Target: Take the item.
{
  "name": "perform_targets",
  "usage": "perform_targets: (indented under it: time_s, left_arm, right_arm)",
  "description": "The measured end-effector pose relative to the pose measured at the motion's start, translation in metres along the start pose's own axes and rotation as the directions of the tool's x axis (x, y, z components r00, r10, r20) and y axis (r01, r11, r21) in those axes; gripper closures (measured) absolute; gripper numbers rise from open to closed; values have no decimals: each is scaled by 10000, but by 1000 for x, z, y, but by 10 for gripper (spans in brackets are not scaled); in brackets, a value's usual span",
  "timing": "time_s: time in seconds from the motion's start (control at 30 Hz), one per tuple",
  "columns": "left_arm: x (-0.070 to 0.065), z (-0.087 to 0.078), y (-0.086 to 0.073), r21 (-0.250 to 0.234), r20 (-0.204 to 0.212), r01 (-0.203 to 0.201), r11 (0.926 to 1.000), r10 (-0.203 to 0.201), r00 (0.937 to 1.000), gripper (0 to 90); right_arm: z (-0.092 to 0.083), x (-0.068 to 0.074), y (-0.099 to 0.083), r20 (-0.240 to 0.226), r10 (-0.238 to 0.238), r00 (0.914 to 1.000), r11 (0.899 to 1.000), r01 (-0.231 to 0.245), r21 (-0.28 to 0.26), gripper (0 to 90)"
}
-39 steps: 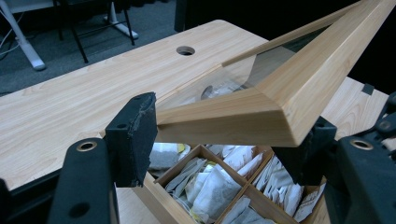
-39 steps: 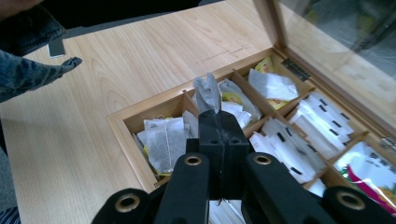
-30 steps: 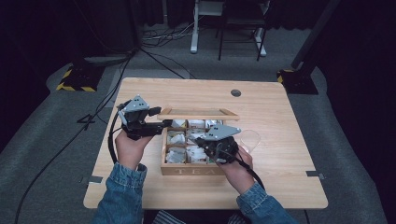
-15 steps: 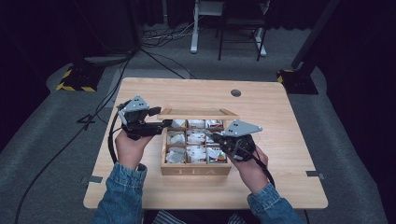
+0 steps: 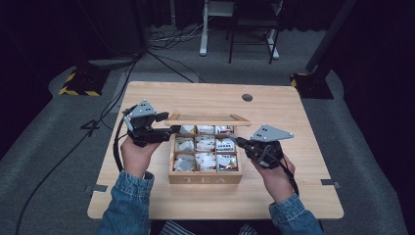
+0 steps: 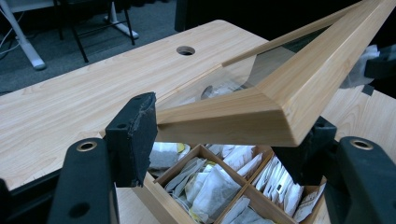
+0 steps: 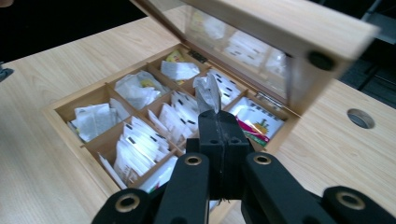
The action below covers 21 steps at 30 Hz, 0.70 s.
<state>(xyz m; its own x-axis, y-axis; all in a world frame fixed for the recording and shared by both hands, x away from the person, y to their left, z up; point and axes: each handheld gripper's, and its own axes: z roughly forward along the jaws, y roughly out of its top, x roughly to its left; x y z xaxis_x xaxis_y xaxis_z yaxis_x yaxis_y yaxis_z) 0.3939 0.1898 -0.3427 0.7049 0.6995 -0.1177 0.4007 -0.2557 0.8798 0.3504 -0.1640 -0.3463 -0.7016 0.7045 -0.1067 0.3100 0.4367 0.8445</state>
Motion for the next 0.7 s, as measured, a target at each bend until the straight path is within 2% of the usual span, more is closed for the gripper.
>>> perform_targets:
  time_s: [0.4,0.7]
  left_arm:
    - [0,0,0,7,-2,5,10000,-5,10000,355]
    - [0,0,0,12,-10,9,10000,-9,10000,356]
  right_arm:
    - [-17,-23,-12,543,502,9973,9987,-499,-72,900]
    - [-27,-44,-25,847,1147,9898,9934,-1136,-178,900]
